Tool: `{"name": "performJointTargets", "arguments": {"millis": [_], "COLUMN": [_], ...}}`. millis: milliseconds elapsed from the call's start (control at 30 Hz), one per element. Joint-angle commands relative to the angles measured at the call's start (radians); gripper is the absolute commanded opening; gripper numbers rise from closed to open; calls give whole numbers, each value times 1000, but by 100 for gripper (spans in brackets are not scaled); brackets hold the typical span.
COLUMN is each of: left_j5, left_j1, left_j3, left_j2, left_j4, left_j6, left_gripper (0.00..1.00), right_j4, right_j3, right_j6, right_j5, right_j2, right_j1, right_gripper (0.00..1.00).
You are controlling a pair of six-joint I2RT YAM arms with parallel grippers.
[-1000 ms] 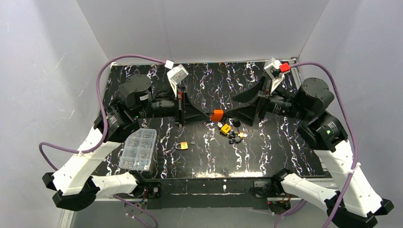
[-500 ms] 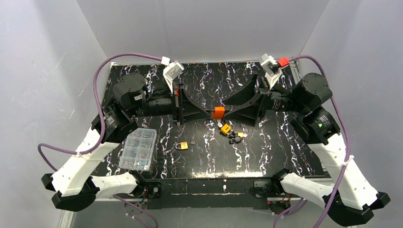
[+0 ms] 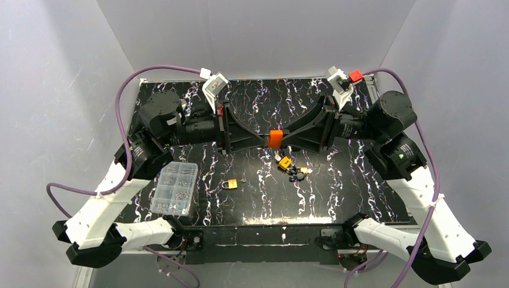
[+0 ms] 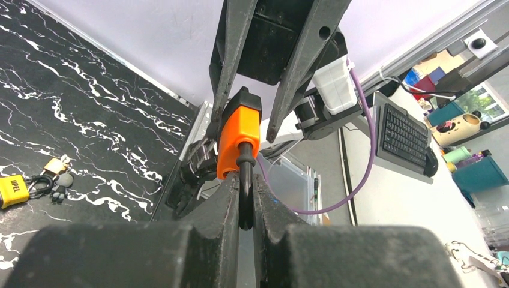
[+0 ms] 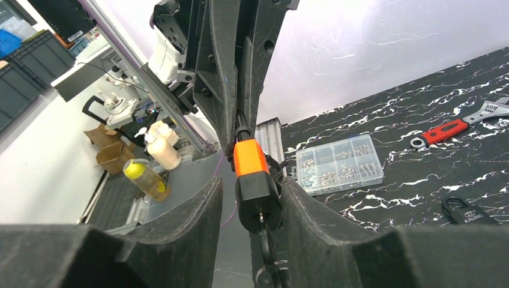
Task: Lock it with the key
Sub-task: Lock the lock.
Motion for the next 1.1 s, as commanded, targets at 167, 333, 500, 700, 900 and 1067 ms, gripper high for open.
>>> {"name": "performJointTargets", "arguments": {"millis": [167, 333, 500, 700, 900, 1067], "left_j5": [19, 30, 17, 1, 10, 23], "left_j1": [51, 56, 61, 82, 89, 91], "left_j3": [-9, -29, -5, -3, -8, -13], "left_j2": [-12, -1, -5, -39, -46, -45], "left_j4": [114, 72, -11, -61, -52, -42], "left_j6": [-58, -29, 21, 50, 41, 33], "left_gripper": [0, 0, 2, 19, 25, 24], "right_j4": [59, 87, 92, 79, 78, 77], "right_j3": [2, 2, 1, 10, 2, -1], "right_j6": [20, 66, 102, 111, 111, 115], "right_j5": [-10, -7, 17, 16, 23, 52], "right_j2": [4, 30, 21, 9, 6, -3], "right_j1": [7, 27, 27, 25, 26, 26], "right_gripper": [39, 19, 1, 1, 1, 1]}}
